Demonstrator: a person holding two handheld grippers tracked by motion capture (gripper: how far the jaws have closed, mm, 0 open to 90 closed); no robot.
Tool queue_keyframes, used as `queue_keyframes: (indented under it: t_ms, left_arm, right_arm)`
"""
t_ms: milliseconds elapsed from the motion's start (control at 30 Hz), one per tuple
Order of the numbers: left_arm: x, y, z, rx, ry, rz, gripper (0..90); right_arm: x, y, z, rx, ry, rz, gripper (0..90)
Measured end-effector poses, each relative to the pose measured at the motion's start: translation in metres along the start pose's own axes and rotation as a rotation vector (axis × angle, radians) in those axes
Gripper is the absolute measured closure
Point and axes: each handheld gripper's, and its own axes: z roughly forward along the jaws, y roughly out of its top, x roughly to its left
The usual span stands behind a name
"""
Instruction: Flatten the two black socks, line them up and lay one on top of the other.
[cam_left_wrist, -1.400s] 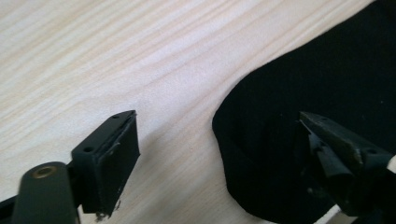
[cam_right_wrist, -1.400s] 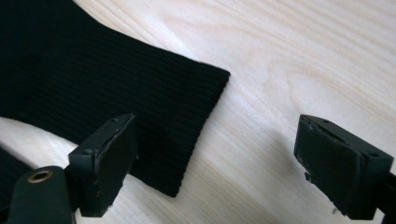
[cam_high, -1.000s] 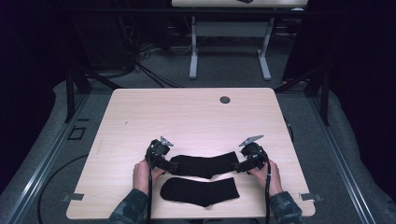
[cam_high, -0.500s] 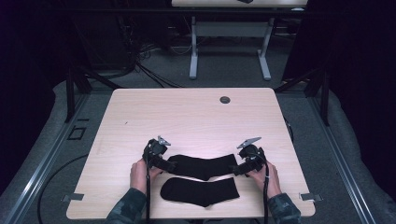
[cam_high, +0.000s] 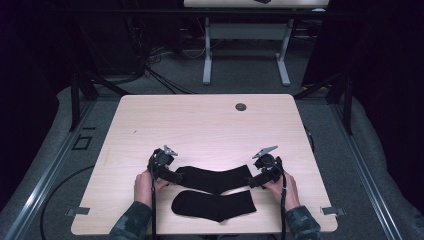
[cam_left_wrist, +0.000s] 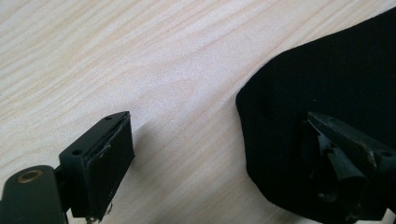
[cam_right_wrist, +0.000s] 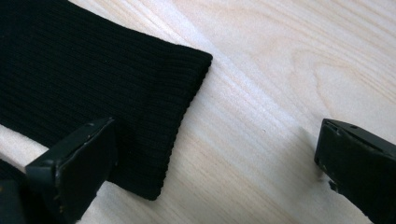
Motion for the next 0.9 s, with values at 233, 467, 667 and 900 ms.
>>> queue_keyframes:
  t_ms: [233, 467, 667, 900]
  left_arm:
    - [0.000, 0.000, -0.004, -0.061, -0.013, -0.010, 2.6]
    - [-0.002, -0.004, -0.030, -0.112, -0.006, -0.003, 0.3]
    - [-0.002, -0.022, -0.059, -0.180, 0.044, -0.010, 0.1]
    - [0.005, -0.058, -0.074, -0.181, 0.099, -0.045, 0.1]
  right_arm:
    - [0.000, 0.000, -0.002, -0.038, -0.003, -0.007, 0.0]
    - [-0.003, 0.000, -0.028, -0.109, -0.003, 0.002, 0.0]
    - [-0.002, -0.008, -0.061, -0.171, -0.039, -0.002, 0.1]
    - [-0.008, -0.034, -0.078, -0.185, -0.081, 0.016, 0.3]
